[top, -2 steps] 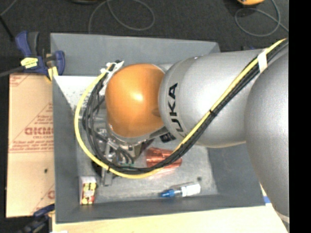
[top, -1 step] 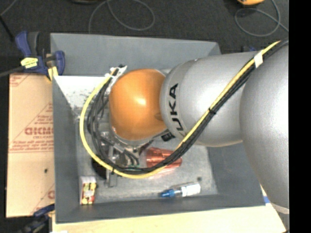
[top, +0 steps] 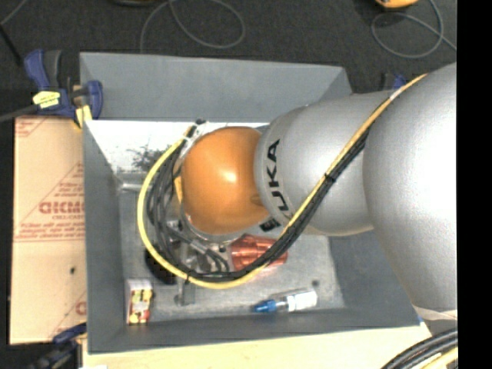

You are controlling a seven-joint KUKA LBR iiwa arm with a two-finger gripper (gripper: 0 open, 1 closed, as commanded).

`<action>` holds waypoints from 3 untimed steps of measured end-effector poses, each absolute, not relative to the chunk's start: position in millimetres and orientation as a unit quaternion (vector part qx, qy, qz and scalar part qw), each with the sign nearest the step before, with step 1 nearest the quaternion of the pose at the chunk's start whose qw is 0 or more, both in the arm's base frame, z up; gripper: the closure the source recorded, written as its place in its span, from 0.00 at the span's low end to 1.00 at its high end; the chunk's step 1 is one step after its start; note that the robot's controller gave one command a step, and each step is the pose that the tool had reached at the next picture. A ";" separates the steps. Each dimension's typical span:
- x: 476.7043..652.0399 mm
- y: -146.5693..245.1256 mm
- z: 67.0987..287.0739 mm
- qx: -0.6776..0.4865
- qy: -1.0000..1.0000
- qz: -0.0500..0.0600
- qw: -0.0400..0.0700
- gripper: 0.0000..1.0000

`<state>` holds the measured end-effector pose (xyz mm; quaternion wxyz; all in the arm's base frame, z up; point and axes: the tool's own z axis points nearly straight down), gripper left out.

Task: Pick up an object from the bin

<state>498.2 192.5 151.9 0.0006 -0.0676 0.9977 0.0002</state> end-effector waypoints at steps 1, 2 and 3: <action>500.9 173.1 90.0 -0.068 0.998 0.002 0.004 1.00; 501.0 173.3 90.3 -0.067 0.998 0.002 0.004 1.00; 499.2 167.7 133.7 -0.066 0.998 0.001 0.001 1.00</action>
Offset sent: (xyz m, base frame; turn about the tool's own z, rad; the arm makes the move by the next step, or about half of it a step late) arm 0.0000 0.0000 0.0000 0.0000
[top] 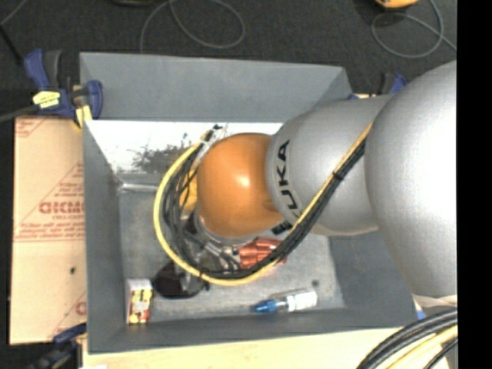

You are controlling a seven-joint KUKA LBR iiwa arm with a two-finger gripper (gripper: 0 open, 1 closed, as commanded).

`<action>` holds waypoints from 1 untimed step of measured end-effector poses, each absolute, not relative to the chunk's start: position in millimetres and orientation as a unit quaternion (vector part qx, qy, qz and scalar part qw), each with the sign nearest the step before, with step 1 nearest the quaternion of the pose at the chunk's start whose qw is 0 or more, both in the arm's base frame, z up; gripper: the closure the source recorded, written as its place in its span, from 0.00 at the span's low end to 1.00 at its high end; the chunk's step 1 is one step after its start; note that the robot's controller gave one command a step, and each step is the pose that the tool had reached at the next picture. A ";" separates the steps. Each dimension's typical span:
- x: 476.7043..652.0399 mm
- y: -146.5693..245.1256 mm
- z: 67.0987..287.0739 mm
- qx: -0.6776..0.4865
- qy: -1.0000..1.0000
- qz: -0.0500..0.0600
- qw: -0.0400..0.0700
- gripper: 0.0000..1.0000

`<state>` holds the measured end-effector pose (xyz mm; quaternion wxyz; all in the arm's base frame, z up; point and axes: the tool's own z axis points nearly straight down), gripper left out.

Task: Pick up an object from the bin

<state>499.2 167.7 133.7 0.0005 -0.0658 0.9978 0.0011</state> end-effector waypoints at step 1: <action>505.0 167.8 149.2 -0.063 0.998 0.004 0.011 1.00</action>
Offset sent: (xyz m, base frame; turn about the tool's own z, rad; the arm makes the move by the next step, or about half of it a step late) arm -0.0052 -0.0105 0.1550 -0.0230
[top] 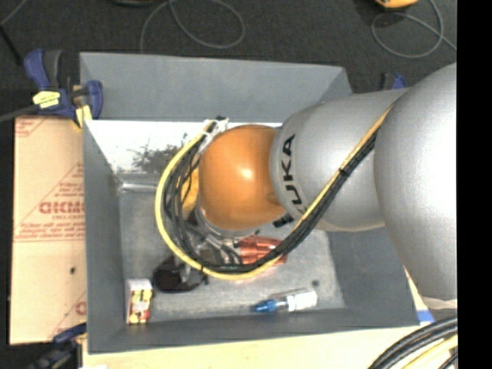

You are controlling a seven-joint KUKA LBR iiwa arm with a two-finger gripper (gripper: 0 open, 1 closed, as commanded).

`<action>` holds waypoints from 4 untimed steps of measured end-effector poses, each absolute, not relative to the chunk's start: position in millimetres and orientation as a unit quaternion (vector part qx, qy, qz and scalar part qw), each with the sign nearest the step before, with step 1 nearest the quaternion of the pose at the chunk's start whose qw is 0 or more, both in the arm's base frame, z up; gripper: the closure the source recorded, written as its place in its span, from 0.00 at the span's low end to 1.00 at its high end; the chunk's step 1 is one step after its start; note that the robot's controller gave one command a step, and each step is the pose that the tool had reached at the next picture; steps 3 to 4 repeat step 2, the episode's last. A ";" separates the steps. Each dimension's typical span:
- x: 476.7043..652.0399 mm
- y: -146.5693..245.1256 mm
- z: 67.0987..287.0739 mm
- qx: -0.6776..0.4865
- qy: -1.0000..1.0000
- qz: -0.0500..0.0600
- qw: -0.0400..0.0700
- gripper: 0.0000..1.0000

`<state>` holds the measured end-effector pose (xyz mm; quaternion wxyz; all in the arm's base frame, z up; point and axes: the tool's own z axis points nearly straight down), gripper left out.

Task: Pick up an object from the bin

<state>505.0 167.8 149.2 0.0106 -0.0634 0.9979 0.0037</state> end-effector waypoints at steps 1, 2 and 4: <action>496.6 163.1 161.8 -0.067 0.998 0.000 -0.003 1.00; 499.4 163.3 209.3 -0.062 0.998 0.003 0.008 1.00; 499.4 163.3 209.3 -0.062 0.998 0.003 0.008 1.00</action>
Offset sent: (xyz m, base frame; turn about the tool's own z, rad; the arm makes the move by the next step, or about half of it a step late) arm -0.0065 -0.0040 0.0745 0.0111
